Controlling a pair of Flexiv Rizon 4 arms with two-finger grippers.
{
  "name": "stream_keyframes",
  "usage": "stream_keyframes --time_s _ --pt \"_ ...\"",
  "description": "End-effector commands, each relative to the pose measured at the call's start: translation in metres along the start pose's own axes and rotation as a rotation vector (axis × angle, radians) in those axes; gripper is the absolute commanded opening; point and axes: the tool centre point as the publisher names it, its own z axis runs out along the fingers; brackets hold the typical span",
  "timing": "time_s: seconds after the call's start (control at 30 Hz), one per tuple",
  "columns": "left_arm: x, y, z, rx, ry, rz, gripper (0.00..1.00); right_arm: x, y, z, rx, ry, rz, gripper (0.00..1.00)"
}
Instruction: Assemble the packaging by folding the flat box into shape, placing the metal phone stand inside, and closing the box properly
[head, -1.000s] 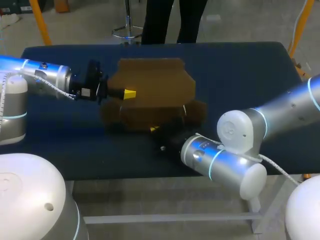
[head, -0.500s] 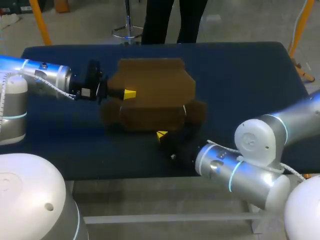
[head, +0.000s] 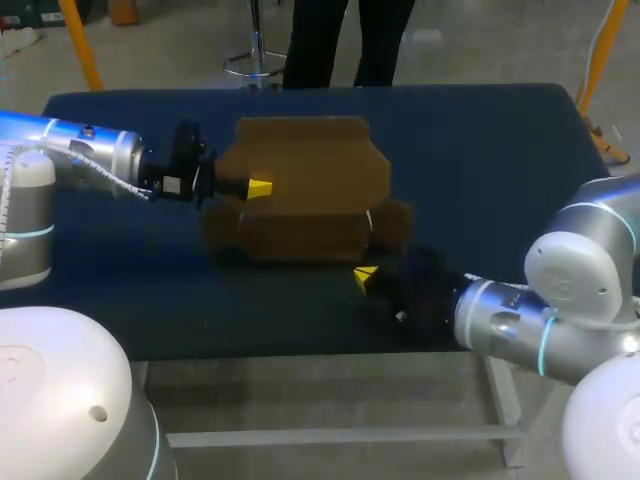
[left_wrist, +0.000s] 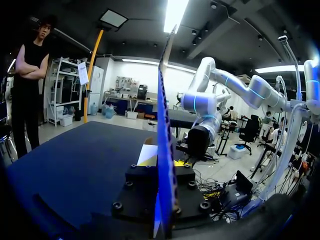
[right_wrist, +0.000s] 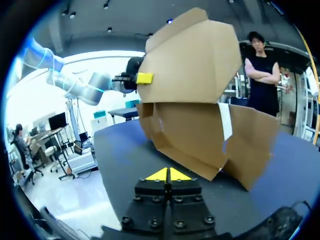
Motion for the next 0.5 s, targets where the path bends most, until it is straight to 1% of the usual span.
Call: stream_keyframes --time_s 0.03,0.23,0.33,0.4,0.43,0.47,0.5 --pt "0.000 0.002 0.001 0.000 -0.001 0.000 0.00 -0.006 0.005 -0.033 0.017 0.058 -0.012 0.00" --pt "0.000 0.002 0.001 0.000 -0.001 0.000 0.00 -0.010 -0.003 -0.052 0.026 0.078 -0.033 0.00" --pt "0.000 0.002 0.001 0.000 -0.001 0.000 0.00 -0.015 -0.006 -0.064 0.018 0.089 -0.032 0.02" --pt "0.000 0.002 0.001 0.000 -0.001 0.000 0.00 -0.017 -0.007 -0.071 0.019 0.082 -0.035 0.07" --pt "0.000 0.002 0.001 0.000 -0.001 0.000 0.00 -0.018 -0.008 -0.075 0.022 0.076 -0.043 0.11" --pt "0.000 0.002 0.001 0.000 -0.001 0.000 0.00 -0.019 -0.009 -0.080 0.029 0.065 -0.053 0.21" --pt "0.000 0.002 0.001 0.000 -0.001 0.000 0.00 -0.019 -0.010 -0.083 0.033 0.060 -0.057 0.25"
